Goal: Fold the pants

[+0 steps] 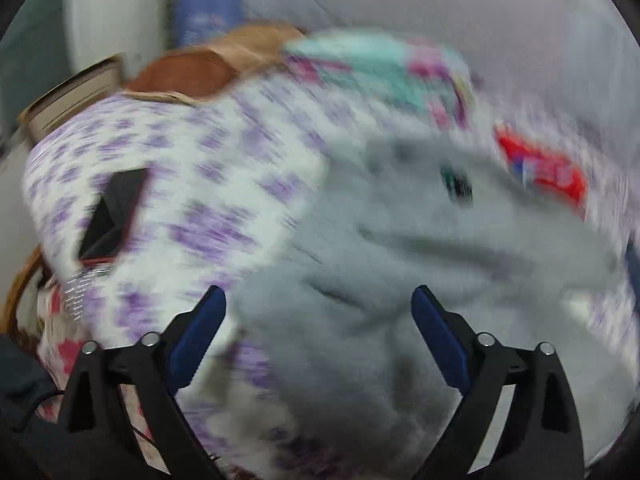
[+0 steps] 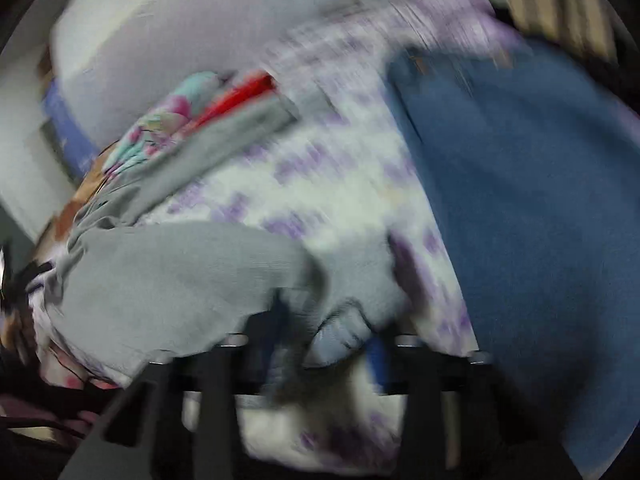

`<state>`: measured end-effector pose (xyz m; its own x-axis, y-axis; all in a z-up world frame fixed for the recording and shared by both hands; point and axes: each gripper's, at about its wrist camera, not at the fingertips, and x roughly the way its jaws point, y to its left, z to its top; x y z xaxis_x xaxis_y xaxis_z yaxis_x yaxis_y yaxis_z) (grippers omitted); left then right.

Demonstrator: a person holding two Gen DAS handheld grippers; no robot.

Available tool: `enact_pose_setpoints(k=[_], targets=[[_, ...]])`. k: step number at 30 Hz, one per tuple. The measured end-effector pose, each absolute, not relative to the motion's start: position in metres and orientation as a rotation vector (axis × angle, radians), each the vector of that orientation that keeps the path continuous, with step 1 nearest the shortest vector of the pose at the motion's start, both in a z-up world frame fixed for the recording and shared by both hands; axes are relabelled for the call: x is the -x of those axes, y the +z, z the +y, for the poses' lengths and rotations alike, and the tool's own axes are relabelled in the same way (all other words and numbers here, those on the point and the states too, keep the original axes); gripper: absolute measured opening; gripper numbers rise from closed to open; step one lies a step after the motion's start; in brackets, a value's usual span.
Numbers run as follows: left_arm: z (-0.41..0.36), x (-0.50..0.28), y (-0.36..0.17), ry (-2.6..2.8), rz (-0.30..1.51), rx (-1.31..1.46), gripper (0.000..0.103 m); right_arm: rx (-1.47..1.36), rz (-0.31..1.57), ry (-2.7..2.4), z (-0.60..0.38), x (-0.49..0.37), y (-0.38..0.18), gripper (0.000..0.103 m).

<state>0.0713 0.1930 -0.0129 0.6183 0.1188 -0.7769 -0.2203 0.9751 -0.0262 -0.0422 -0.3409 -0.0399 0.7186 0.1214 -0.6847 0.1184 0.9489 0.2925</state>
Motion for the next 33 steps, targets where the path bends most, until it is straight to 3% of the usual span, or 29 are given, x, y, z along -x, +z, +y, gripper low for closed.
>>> enact_pose_setpoints(k=[1,3,6,9,12,15,18,21,22,25,26,30,33], targets=[[0.186,-0.082,-0.032,0.236,0.926,0.06,0.084,-0.257,0.699,0.011,-0.334,0.044,-0.023,0.018],[0.185,-0.088,-0.052,0.271,0.947,0.01,0.09,-0.196,0.646,-0.021,-0.335,0.046,-0.01,0.016],[0.186,-0.078,-0.05,0.272,0.919,-0.001,0.092,-0.264,0.905,-0.117,-0.364,0.026,-0.054,0.043],[0.203,-0.065,-0.028,0.26,0.909,0.056,0.092,-0.223,0.849,-0.197,-0.368,0.039,-0.032,0.048],[0.207,-0.046,0.019,0.262,0.774,0.06,0.091,-0.165,0.627,-0.306,-0.367,0.057,0.023,0.064],[0.184,-0.05,0.05,0.158,0.713,0.034,0.095,-0.185,0.624,-0.074,-0.335,0.036,0.052,0.064],[0.141,-0.069,0.035,0.047,0.76,-0.047,0.097,-0.11,0.742,0.103,-0.276,-0.008,0.033,0.073],[0.128,-0.103,-0.043,0.048,1.001,-0.099,0.099,-0.1,1.046,0.08,-0.259,-0.047,-0.048,0.078],[0.141,-0.103,-0.054,0.015,0.974,0.005,0.099,-0.104,1.038,0.083,-0.259,-0.048,-0.063,0.082],[0.14,-0.103,-0.037,-0.038,1.004,-0.012,0.097,0.015,1.01,0.162,-0.243,-0.049,-0.03,0.08],[0.144,-0.101,-0.018,-0.062,0.958,-0.005,0.098,0.028,0.923,0.203,-0.241,-0.049,-0.003,0.08],[0.165,-0.129,0.04,-0.019,0.832,-0.022,0.098,0.149,0.691,0.283,-0.221,-0.09,0.079,0.099],[0.185,-0.182,0.037,0.029,0.894,-0.004,0.098,0.221,0.675,0.374,-0.187,-0.148,0.098,0.1]])
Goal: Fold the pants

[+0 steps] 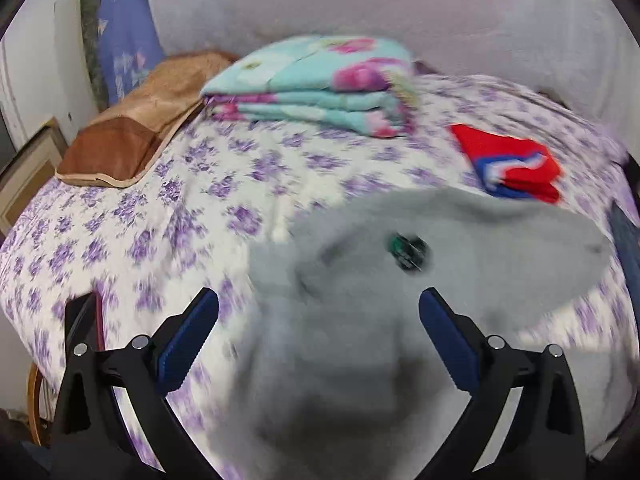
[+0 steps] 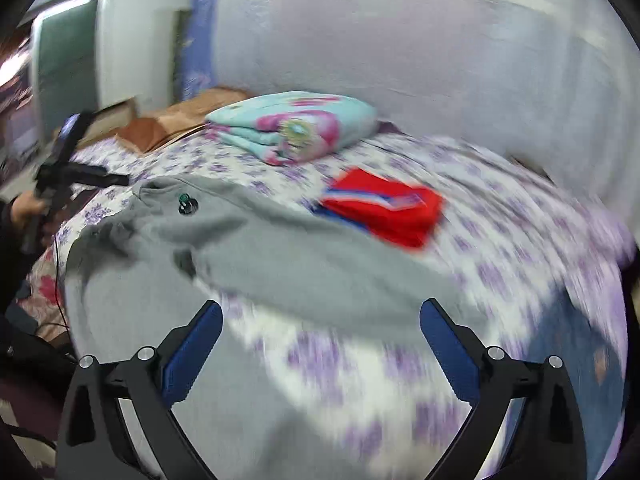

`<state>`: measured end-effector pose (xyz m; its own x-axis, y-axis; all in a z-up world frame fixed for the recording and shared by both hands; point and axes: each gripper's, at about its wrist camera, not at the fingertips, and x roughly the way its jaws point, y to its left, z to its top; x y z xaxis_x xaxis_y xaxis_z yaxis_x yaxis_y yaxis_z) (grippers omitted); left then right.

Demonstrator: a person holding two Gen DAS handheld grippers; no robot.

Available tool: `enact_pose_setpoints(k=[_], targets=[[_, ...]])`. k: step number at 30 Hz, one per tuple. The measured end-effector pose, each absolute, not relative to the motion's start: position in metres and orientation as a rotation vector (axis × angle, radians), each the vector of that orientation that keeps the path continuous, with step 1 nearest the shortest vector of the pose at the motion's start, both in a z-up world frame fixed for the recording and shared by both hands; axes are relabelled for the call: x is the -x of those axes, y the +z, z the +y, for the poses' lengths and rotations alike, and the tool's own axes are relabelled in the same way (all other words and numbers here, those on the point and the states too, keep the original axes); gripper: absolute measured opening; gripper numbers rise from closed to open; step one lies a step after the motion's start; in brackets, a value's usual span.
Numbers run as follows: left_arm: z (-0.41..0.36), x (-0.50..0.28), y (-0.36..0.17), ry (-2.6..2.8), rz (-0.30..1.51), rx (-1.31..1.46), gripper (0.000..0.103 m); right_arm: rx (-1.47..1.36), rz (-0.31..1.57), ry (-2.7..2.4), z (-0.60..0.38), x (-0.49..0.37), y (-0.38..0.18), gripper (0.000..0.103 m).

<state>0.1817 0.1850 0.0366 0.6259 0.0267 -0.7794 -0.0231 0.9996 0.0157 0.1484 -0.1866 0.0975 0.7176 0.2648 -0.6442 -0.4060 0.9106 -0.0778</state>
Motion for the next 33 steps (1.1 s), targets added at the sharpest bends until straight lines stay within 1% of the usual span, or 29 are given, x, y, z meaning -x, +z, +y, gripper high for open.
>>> enact_pose_setpoints(k=[2,6,11,12,13,14,15,16,19,22,26,28,29,30,31,33], targets=[[0.196,-0.223,0.014,0.064,0.973,0.014,0.098,0.263,0.723,0.421,-0.153,-0.201,0.088,0.1],[0.212,-0.264,-0.015,0.126,1.031,0.058,0.098,0.369,0.81,0.461,-0.093,-0.299,0.045,0.099],[0.201,-0.295,-0.045,0.093,1.108,0.075,0.098,0.475,0.846,0.466,-0.032,-0.361,-0.015,0.099],[0.193,-0.299,-0.054,0.092,1.13,0.051,0.098,0.485,0.892,0.456,-0.024,-0.375,-0.033,0.094],[0.192,-0.301,-0.055,0.094,1.135,0.042,0.098,0.498,0.954,0.464,-0.018,-0.383,-0.046,0.057],[0.192,-0.302,-0.056,0.091,1.127,0.049,0.098,0.464,1.033,0.531,-0.016,-0.387,-0.058,0.043],[0.193,-0.302,-0.055,0.086,1.121,0.061,0.087,0.432,1.009,0.534,-0.018,-0.385,-0.053,0.027],[0.195,-0.301,-0.052,0.075,1.115,0.08,0.078,0.409,0.986,0.545,-0.02,-0.38,-0.043,0.015],[0.199,-0.291,-0.031,0.043,1.064,0.116,0.061,0.374,0.873,0.555,-0.032,-0.355,-0.005,0.013],[0.2,-0.271,-0.005,0.0,1.002,0.162,0.057,0.365,0.758,0.57,-0.045,-0.314,0.036,0.013],[0.209,-0.231,0.029,-0.081,0.921,0.233,0.059,0.383,0.628,0.611,-0.063,-0.235,0.078,0.013],[0.215,-0.196,0.046,-0.131,0.899,0.269,0.065,0.389,0.578,0.647,-0.072,-0.18,0.09,0.013],[0.217,-0.181,0.051,-0.143,0.897,0.279,0.076,0.393,0.569,0.661,-0.074,-0.161,0.09,0.013],[0.22,-0.161,0.054,-0.147,0.909,0.288,0.091,0.391,0.567,0.683,-0.076,-0.136,0.088,0.013],[0.226,-0.139,0.054,-0.146,0.923,0.311,0.095,0.386,0.575,0.718,-0.076,-0.104,0.079,0.013],[0.233,-0.11,0.049,-0.164,0.942,0.37,0.096,0.374,0.615,0.777,-0.069,-0.066,0.054,0.013]])
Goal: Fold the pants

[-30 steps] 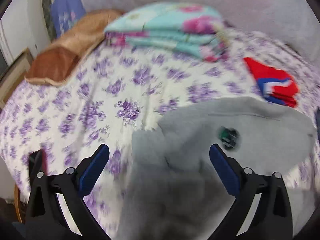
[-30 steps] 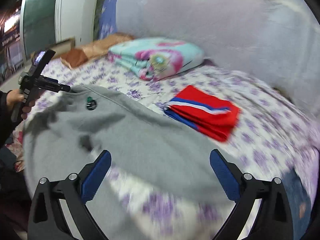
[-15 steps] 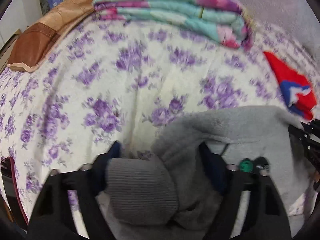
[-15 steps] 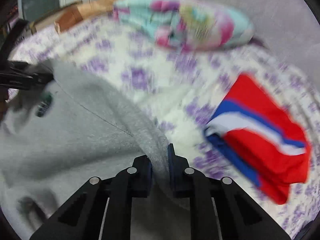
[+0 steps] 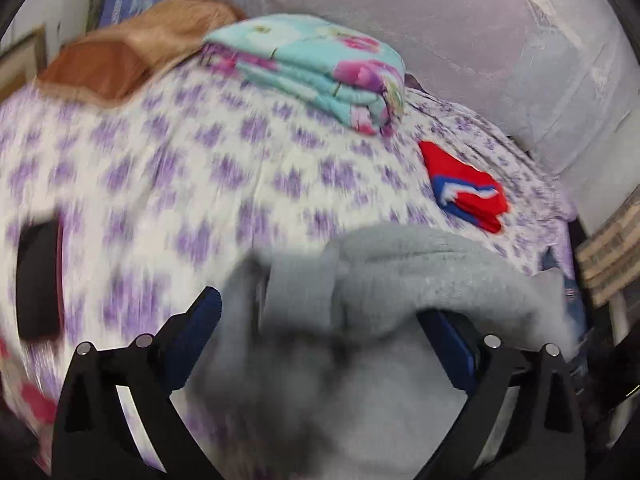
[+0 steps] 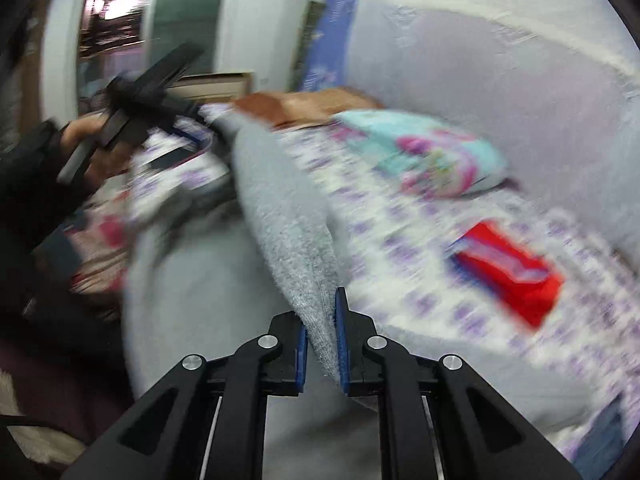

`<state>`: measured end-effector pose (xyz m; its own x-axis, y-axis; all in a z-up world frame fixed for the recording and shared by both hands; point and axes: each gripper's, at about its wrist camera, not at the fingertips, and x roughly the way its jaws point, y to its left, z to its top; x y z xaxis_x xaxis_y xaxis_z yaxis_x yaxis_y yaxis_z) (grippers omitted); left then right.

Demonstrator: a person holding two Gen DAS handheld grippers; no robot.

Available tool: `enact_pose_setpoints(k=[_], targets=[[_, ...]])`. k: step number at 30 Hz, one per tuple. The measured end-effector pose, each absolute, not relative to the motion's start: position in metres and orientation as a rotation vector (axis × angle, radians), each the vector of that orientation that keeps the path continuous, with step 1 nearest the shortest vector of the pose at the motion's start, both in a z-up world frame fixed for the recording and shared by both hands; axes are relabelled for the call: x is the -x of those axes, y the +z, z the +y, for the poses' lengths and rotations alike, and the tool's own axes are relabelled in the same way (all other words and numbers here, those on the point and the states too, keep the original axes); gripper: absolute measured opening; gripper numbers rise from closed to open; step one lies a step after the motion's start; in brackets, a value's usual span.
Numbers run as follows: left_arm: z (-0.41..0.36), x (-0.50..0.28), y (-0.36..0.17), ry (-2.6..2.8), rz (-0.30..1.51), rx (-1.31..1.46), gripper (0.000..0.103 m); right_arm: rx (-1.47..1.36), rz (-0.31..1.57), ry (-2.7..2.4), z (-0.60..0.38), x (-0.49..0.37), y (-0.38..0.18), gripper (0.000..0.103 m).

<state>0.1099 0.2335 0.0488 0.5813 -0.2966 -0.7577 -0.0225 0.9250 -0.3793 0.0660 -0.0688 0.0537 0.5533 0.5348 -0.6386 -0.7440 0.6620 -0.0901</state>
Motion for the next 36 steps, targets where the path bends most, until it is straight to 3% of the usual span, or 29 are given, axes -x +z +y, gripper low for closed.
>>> enact_pose_setpoints(k=[7,15,18,24,29,31,32,33,36], targets=[[0.242,-0.061,-0.024,-0.158,1.101,0.709,0.097,0.236,0.739,0.783,-0.06,-0.046,-0.018,0.013],[0.243,-0.057,0.012,-0.227,0.957,0.907,0.097,0.203,0.728,0.781,-0.064,-0.046,-0.018,0.013],[0.238,-0.06,0.031,-0.196,0.93,0.813,0.098,0.191,0.733,0.783,-0.064,-0.048,-0.024,0.013],[0.228,-0.076,-0.011,-0.157,1.106,0.871,0.098,0.165,0.735,0.789,-0.068,-0.051,-0.025,0.013],[0.225,-0.082,-0.007,-0.178,1.048,0.868,0.095,0.15,0.74,0.796,-0.071,-0.054,-0.028,0.014],[0.224,-0.094,-0.005,-0.148,1.03,0.794,0.059,0.155,0.728,0.789,-0.07,-0.052,-0.027,0.012],[0.224,-0.104,-0.007,-0.144,1.038,0.75,0.052,0.151,0.722,0.786,-0.071,-0.052,-0.025,0.011],[0.226,-0.108,-0.007,-0.144,1.037,0.741,0.038,0.145,0.713,0.782,-0.071,-0.052,-0.022,0.01],[0.231,-0.107,0.011,-0.147,0.995,0.691,0.029,0.159,0.613,0.779,-0.073,-0.044,0.009,0.01]])
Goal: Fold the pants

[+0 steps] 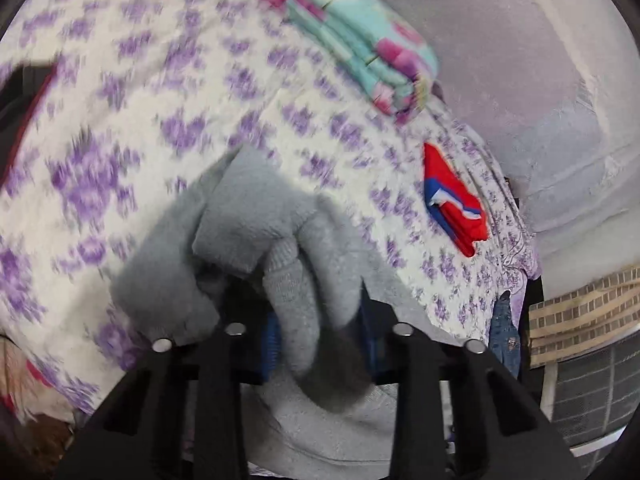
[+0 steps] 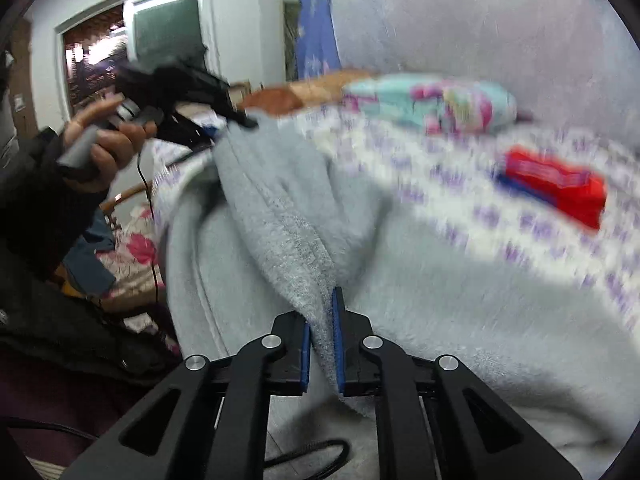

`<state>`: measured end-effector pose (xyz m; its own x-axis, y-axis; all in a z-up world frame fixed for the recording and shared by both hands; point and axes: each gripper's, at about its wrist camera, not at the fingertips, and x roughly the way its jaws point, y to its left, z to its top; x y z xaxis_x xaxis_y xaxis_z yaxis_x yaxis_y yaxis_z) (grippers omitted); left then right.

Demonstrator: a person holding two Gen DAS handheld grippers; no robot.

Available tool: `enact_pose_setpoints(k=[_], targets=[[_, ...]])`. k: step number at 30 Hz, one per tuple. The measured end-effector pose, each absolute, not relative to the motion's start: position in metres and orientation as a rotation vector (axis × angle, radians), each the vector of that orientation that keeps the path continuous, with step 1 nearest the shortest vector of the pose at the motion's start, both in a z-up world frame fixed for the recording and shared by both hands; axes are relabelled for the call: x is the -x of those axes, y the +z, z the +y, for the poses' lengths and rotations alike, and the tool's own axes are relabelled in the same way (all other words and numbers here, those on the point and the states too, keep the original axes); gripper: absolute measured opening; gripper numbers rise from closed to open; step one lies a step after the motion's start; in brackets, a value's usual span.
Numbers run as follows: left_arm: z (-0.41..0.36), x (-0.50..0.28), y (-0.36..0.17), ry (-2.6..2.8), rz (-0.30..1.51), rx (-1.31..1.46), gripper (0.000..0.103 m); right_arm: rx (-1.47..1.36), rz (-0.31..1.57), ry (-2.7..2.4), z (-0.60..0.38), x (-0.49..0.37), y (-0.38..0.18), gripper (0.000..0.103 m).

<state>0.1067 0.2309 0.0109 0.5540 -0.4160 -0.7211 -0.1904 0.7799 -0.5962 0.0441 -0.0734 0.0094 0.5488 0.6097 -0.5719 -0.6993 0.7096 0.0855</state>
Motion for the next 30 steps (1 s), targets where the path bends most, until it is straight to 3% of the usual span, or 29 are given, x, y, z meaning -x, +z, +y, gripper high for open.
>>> enact_pose_setpoints(k=[5,9,10,11,14,15,16,17,19,20,22,26,30], targets=[[0.226,-0.049,0.053,-0.114,0.87,0.566,0.028,0.171,0.542,0.858,-0.082,-0.024,0.042,0.01],[0.231,-0.038,-0.001,-0.012,0.979,0.513,0.03,0.245,0.706,0.884,-0.059,-0.027,-0.007,0.011],[0.237,-0.042,-0.02,0.013,1.009,0.526,0.038,0.264,0.738,0.873,-0.053,-0.028,-0.019,0.011],[0.243,-0.046,-0.039,0.036,1.031,0.53,0.039,0.287,0.762,0.855,-0.047,-0.029,-0.029,0.011],[0.237,-0.041,-0.035,0.032,1.001,0.477,0.039,0.284,0.771,0.839,-0.044,-0.027,-0.035,0.015],[0.233,-0.037,-0.026,0.034,0.986,0.433,0.043,0.278,0.764,0.837,-0.047,-0.024,-0.032,0.02],[0.229,-0.033,-0.016,0.042,0.972,0.389,0.052,0.259,0.757,0.831,-0.053,-0.021,-0.026,0.039],[0.226,-0.025,-0.002,0.043,0.949,0.351,0.057,0.236,0.746,0.813,-0.059,-0.019,-0.02,0.049],[0.223,-0.008,0.024,0.063,0.88,0.304,0.07,0.167,0.683,0.75,-0.085,-0.011,-0.002,0.079],[0.221,0.002,0.041,0.08,0.823,0.27,0.073,0.129,0.648,0.704,-0.101,-0.007,0.007,0.084],[0.208,0.016,0.064,0.048,0.741,0.215,0.09,0.049,0.59,0.563,-0.144,0.001,0.025,0.088],[0.148,0.008,0.065,-0.17,0.756,0.121,0.091,-0.14,0.613,0.232,-0.231,0.003,0.031,0.095],[0.098,-0.026,0.03,-0.303,0.838,0.086,0.091,-0.514,0.765,0.072,-0.309,-0.012,-0.003,0.097]])
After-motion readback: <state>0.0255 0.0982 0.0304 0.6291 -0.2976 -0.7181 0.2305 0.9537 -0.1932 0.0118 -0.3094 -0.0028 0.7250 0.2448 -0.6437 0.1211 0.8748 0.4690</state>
